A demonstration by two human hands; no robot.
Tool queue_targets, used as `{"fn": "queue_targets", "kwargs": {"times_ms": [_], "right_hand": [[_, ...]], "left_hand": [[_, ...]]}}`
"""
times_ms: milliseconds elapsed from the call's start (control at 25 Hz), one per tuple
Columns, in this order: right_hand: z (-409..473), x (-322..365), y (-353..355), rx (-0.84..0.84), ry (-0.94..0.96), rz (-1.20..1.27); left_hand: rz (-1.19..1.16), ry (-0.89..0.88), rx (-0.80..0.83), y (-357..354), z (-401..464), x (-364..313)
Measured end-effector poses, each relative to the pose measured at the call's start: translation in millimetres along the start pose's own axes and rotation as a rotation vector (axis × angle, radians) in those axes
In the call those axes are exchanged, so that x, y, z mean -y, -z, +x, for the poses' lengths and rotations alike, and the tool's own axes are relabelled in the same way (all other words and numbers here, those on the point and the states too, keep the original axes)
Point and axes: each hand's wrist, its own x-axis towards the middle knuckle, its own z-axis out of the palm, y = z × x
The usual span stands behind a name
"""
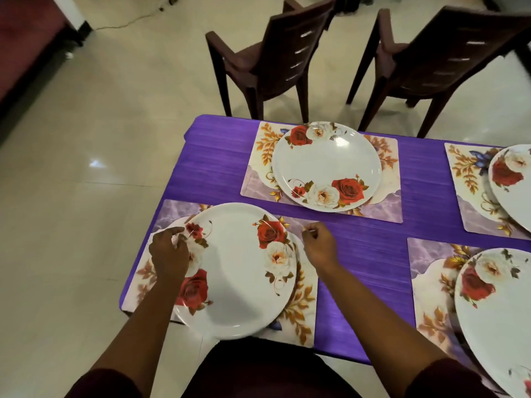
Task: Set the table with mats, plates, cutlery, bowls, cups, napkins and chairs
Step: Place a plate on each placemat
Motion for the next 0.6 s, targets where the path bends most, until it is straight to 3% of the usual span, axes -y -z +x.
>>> {"fn": "queue_targets", "kwargs": {"times_ms": [200, 400, 600], "right_hand": [[-35.8, -12.9, -5.9, 0.192, 0.020, -0.225], [-65.0, -35.7, -10.5, 0.342, 0.022, -0.286], [-71.4, -40.9, -10.8, 0.348, 0.073, -0.247]], "left_hand": [[-0.040, 0.164, 0.005, 24.1, -45.5, 18.6], [0.000, 0.143, 0.114, 32.3, -75.6, 40.2], [0.047, 0.035, 0.184, 38.2, -72.5, 58.5]]}}
